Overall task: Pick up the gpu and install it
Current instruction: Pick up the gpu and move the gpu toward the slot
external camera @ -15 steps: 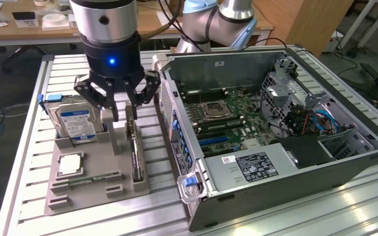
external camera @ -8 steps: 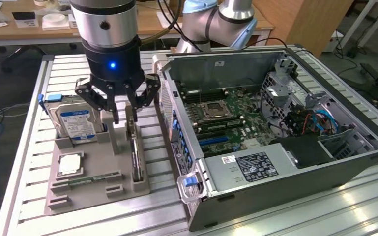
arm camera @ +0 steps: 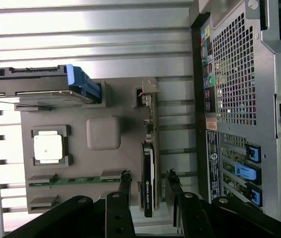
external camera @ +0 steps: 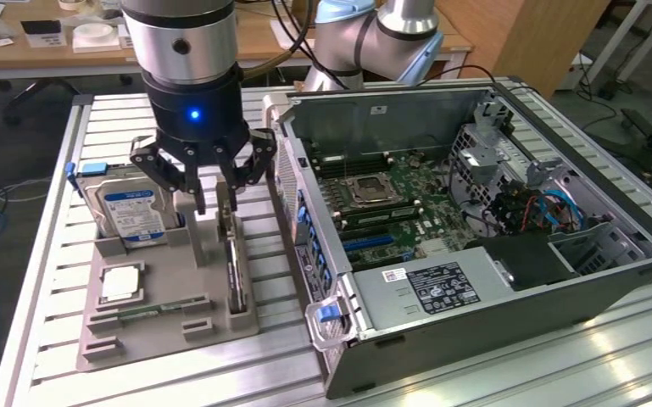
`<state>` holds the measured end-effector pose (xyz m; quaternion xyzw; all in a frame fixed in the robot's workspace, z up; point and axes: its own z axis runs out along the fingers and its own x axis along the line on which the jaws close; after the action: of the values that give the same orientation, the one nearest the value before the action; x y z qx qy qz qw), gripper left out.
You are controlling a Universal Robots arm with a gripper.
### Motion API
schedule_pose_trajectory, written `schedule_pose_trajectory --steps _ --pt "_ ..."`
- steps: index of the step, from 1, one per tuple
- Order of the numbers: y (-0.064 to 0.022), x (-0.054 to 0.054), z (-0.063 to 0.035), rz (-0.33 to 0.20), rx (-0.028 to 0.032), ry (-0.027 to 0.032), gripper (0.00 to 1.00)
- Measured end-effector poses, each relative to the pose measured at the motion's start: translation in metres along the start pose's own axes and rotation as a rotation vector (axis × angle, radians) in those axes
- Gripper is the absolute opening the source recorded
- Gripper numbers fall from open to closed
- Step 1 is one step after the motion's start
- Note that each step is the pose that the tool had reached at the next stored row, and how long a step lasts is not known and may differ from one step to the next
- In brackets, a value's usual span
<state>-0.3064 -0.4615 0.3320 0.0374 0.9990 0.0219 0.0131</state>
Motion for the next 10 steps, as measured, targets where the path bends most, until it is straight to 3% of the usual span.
schedule_pose_trajectory --steps 10 --pt "-0.0002 0.0001 0.0047 0.0 0.0003 0.0002 0.42"
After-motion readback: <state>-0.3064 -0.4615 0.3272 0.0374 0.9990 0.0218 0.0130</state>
